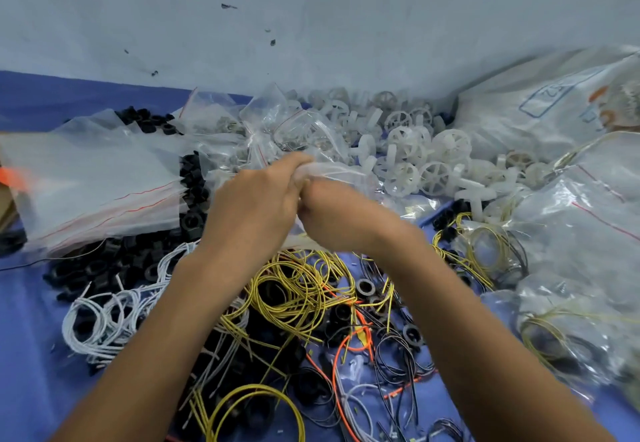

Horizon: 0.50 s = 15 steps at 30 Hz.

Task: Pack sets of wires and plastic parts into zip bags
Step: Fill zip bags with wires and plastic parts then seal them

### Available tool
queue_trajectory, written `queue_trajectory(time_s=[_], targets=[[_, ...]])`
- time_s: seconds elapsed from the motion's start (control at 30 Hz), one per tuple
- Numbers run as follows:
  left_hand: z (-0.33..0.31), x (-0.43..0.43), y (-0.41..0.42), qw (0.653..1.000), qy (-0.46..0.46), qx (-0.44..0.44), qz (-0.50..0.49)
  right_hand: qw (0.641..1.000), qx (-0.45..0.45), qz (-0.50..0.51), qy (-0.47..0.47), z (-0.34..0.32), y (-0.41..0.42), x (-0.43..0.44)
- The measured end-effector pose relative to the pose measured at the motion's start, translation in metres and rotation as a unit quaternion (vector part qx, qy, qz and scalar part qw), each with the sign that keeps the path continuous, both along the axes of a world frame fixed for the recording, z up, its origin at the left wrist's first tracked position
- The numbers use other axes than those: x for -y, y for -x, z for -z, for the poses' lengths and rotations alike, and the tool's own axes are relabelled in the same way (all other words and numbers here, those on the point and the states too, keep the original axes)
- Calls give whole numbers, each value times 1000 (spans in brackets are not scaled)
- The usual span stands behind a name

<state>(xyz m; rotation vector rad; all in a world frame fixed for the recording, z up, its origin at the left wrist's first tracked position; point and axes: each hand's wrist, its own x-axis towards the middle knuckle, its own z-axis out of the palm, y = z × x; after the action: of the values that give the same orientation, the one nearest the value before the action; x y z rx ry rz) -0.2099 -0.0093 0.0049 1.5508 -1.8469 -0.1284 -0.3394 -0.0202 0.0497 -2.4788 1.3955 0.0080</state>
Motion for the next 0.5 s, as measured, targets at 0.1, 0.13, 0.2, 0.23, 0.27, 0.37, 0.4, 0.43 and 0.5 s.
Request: queue_trajectory(time_s=[0.1,0.13,0.2,0.23,0.27,0.37,0.4,0.43,0.5], targets=[[2,4,-5,998,-2,-68,-2,988,99,-113,-28,-21,37,-28],[3,5,-7,996,-3,-93,-1,981,160,-101,-52,-28,53,-29],[2,7,-7,990,-14,-137,6,971,234,-23,-40,-31,89,-12],[1,7,-6,988,-25,-152,11,977,212,13,0,-26,106,1],[1,7,-6,986,-36,-161,17,988,143,45,30,-18,120,12],[0,6,-4,981,-65,-176,40,994,-79,68,9,22,147,25],[0,6,-4,980,-68,-180,46,993,-94,65,-12,37,150,22],[0,6,-3,979,-69,-185,49,994,-78,65,-33,49,151,19],[1,7,-3,978,-67,-193,50,997,-31,66,-38,68,146,12]])
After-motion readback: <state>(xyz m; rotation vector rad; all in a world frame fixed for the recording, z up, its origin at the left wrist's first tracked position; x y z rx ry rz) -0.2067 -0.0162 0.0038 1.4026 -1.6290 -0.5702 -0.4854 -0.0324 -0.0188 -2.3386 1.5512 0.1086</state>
